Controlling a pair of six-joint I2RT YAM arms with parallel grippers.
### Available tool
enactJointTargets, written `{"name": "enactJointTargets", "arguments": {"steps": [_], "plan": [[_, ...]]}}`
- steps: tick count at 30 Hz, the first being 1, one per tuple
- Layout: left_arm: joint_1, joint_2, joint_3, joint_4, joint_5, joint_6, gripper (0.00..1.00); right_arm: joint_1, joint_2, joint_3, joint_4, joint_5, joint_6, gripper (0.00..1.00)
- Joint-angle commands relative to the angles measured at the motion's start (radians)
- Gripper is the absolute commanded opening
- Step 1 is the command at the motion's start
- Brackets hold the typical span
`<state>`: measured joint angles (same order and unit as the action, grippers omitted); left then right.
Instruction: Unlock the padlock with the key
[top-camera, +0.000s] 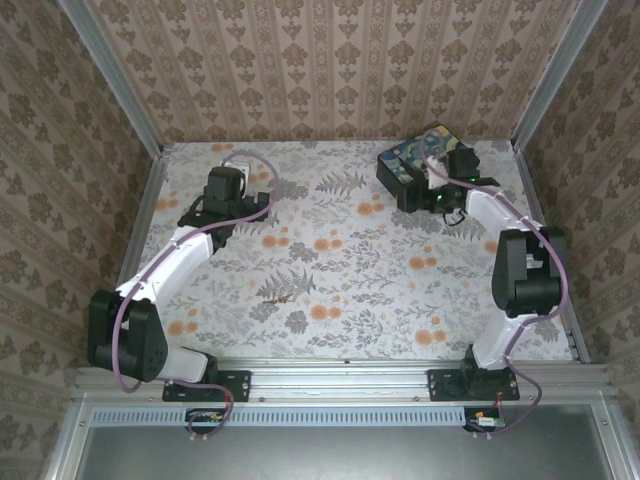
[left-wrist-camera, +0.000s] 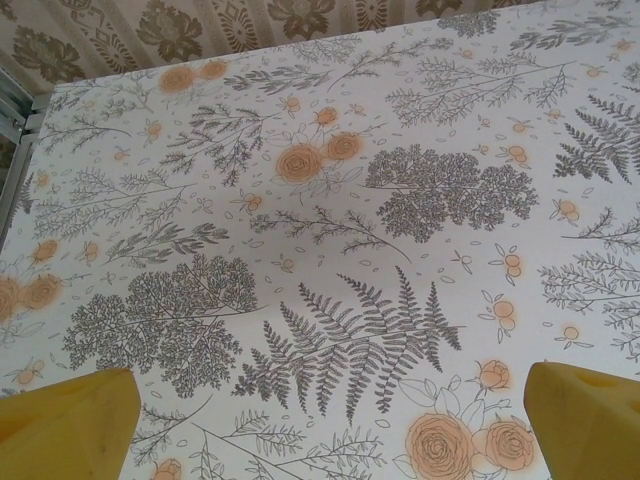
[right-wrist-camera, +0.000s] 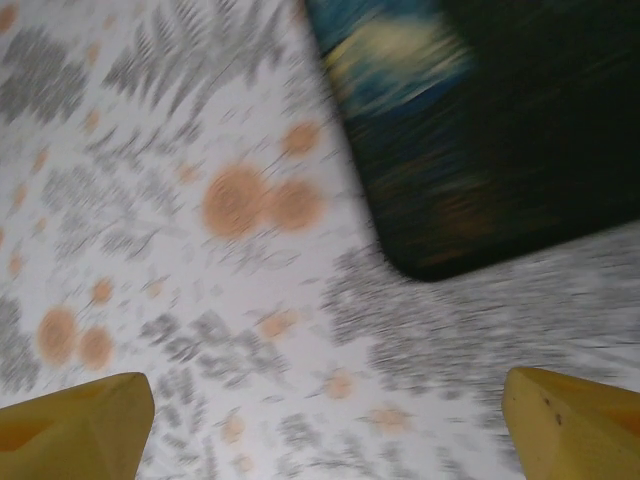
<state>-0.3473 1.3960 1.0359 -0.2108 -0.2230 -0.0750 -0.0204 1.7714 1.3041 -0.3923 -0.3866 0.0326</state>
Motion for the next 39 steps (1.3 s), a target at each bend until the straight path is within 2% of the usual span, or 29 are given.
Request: {"name": "enactJointTargets", "arguments": {"steps": [1, 8, 14, 19, 25, 28, 36, 39], "plan": [[-0.005, -0.025, 0.004, -0.020, -0.013, 0.011, 1.00, -0.033, -0.022, 0.080, 0.017, 0.167, -0.010, 0.93], [-0.013, -0.011, 0.004, -0.021, 0.021, -0.015, 1.00, -0.044, 0.215, 0.332, 0.020, 0.293, -0.104, 0.96], [-0.026, -0.019, 0.001, -0.055, 0.019, -0.004, 1.00, -0.042, 0.364, 0.454, 0.060, 0.281, -0.121, 0.96], [-0.032, -0.047, -0.017, -0.070, 0.009, 0.003, 1.00, -0.022, 0.428, 0.534, -0.046, 0.241, -0.174, 0.94], [-0.033, -0.048, -0.034, -0.042, -0.005, -0.002, 1.00, 0.051, 0.400, 0.464, -0.209, 0.101, -0.244, 0.92], [-0.033, -0.036, -0.025, -0.032, -0.004, -0.007, 1.00, 0.092, 0.360, 0.377, -0.213, 0.045, -0.226, 0.90], [-0.033, -0.044, -0.023, -0.028, -0.006, 0.003, 1.00, 0.244, 0.223, 0.158, -0.087, -0.029, -0.053, 0.87], [-0.034, -0.045, -0.025, -0.037, 0.005, -0.023, 1.00, 0.299, 0.185, 0.122, -0.027, -0.058, 0.075, 0.86]]}}
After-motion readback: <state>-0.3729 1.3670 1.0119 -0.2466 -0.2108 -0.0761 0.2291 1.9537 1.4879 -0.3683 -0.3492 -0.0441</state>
